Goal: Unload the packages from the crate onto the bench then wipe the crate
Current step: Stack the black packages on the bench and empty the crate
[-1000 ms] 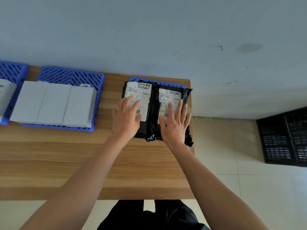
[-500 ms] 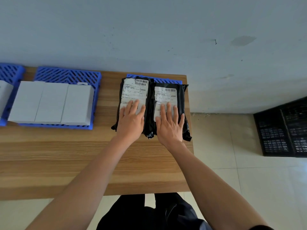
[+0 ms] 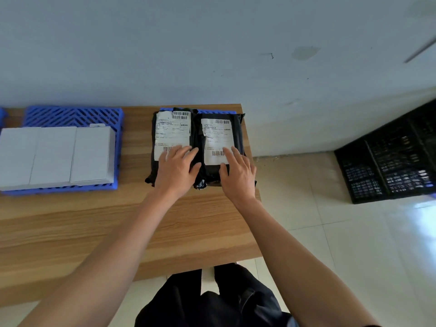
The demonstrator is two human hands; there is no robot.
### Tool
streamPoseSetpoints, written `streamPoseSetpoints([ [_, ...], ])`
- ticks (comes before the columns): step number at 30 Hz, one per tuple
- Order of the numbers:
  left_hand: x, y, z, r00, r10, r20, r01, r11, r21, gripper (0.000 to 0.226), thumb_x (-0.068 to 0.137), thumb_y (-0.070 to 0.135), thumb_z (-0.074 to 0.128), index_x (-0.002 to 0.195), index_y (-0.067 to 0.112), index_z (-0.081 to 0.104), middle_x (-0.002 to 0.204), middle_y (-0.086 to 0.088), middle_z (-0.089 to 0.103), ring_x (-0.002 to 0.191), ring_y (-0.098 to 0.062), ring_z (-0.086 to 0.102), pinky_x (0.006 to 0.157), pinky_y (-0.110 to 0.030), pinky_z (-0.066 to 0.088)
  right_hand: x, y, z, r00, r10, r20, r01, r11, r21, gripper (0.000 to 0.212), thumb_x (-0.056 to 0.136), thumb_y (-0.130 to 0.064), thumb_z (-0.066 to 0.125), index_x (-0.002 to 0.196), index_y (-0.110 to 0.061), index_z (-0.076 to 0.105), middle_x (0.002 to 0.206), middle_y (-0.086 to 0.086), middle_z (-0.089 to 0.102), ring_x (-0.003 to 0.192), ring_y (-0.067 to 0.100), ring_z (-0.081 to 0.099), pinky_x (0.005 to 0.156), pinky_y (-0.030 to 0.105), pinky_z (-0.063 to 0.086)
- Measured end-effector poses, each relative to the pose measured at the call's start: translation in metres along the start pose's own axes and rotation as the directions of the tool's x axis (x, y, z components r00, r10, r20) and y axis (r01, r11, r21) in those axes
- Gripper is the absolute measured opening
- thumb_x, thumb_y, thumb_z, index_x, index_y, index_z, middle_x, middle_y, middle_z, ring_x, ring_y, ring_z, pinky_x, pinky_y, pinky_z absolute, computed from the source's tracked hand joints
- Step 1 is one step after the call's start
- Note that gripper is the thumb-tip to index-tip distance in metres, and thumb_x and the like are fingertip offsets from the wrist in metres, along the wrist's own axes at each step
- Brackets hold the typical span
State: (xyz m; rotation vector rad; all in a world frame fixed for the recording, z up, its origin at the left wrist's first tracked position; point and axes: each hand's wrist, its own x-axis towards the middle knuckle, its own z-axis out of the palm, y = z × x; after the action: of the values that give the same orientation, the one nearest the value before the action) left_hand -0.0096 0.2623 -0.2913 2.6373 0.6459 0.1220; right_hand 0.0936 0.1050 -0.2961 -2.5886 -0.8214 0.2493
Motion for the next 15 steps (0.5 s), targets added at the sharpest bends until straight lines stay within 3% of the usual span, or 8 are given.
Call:
streamPoseSetpoints([
  [3,0.008,0.017,-0.009,0.999,0.022,0.026,-0.021,0.999,-0.037,0.042,0.102,0.033,0.056,0.140,0.015,0.060,0.134,-0.004,0.066,0.129,-0.027,0.056,0.106,-0.054,0.044,-0.004,0.015,-0.022,0.998,0.018,-0.061,-0.012,0.994,0.105,0.042,0.101,-0.021,0.050,0.143,-0.017,0.052,0.146,0.004,0.055,0.129,0.028,0.052,0.105,0.048,0.045],
  [7,0.018,0.058,-0.014,0.995,0.039,0.093,-0.037,0.999,-0.029,0.043,0.103,0.028,0.056,0.144,0.016,0.056,0.138,-0.006,0.063,0.132,-0.030,0.053,0.105,-0.052,0.046,-0.010,0.050,-0.056,0.980,0.090,-0.178,-0.052,0.976,0.211,0.027,0.102,-0.023,0.049,0.124,-0.019,0.064,0.117,0.004,0.069,0.099,0.028,0.066,0.082,0.043,0.055],
  [11,0.024,0.126,-0.002,0.985,0.097,0.142,-0.091,0.995,-0.050,0.037,0.103,0.028,0.054,0.138,0.019,0.061,0.126,-0.003,0.069,0.122,-0.029,0.059,0.098,-0.049,0.050,-0.026,0.103,-0.092,0.968,0.161,-0.193,-0.113,0.965,0.237,0.030,0.102,-0.027,0.052,0.127,-0.020,0.066,0.127,0.000,0.067,0.107,0.023,0.066,0.084,0.034,0.051],
  [13,0.024,0.163,0.009,0.985,0.123,0.122,-0.116,0.991,-0.067,0.031,0.102,0.027,0.054,0.129,0.020,0.068,0.110,0.000,0.074,0.107,-0.026,0.065,0.085,-0.040,0.053,-0.038,0.134,-0.113,0.973,0.157,-0.166,-0.118,0.967,0.225,0.032,0.100,-0.024,0.054,0.130,-0.021,0.065,0.132,0.000,0.065,0.113,0.022,0.063,0.088,0.036,0.052],
  [15,0.023,0.202,0.019,0.979,0.157,0.128,-0.150,0.987,-0.061,0.030,0.101,0.028,0.053,0.124,0.021,0.070,0.108,0.000,0.075,0.102,-0.024,0.067,0.077,-0.033,0.050,-0.052,0.167,-0.136,0.982,0.154,-0.109,-0.131,0.971,0.198,0.035,0.099,-0.025,0.056,0.134,-0.022,0.062,0.136,0.000,0.062,0.119,0.023,0.060,0.093,0.037,0.051],
])
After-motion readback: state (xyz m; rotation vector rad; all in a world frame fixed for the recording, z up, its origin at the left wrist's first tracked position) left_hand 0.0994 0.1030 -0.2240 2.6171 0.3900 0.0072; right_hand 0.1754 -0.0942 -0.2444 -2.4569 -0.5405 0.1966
